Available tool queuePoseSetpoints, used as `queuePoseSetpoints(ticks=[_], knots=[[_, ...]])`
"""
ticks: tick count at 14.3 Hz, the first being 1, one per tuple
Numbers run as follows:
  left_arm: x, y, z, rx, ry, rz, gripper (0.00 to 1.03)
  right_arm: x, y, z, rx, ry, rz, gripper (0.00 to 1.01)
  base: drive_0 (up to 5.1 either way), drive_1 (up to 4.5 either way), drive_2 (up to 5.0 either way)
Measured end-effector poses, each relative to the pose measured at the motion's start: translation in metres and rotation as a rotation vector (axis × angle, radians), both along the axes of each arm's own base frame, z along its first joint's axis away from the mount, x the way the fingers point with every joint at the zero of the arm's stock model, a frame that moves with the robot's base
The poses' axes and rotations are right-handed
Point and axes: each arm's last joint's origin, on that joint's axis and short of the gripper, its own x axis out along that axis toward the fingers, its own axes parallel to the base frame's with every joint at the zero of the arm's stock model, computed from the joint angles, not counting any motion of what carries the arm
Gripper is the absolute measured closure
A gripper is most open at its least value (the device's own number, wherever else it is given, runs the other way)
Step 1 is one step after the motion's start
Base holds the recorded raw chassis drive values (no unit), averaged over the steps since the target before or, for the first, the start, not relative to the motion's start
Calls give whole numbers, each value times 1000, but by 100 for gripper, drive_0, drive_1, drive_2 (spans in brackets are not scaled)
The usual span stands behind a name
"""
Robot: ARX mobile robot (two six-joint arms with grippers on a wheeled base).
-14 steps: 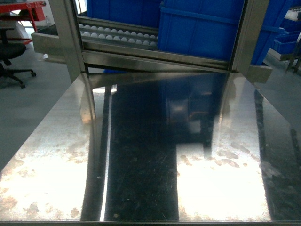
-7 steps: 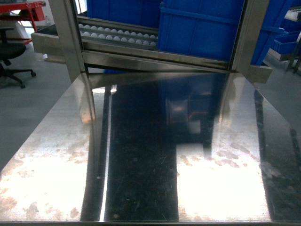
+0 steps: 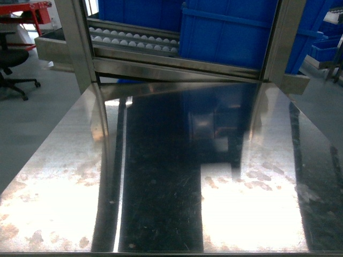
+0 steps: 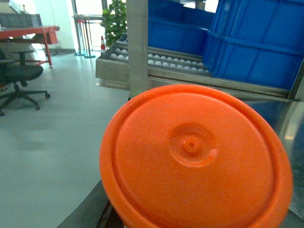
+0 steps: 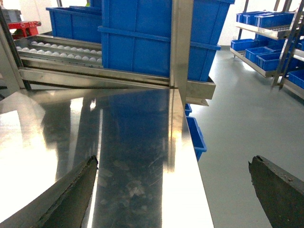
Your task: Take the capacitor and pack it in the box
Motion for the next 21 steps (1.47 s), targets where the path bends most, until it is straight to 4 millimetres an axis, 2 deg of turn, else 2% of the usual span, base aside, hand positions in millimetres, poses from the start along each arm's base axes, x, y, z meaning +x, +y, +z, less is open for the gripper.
queuePoseSetpoints(ticks=[10, 12, 13, 21], knots=[[-15, 0, -3, 2, 12, 4, 59, 0, 0, 0, 0, 0, 0, 3, 0, 0, 0], [-24, 0, -10, 2, 67, 2, 59, 0, 0, 0, 0, 0, 0, 3, 0, 0, 0], [-26, 0, -3, 3, 2, 3, 59, 0, 0, 0, 0, 0, 0, 3, 0, 0, 0], [-26, 0, -6, 3, 27, 4, 59, 0, 0, 0, 0, 0, 0, 3, 0, 0, 0]])
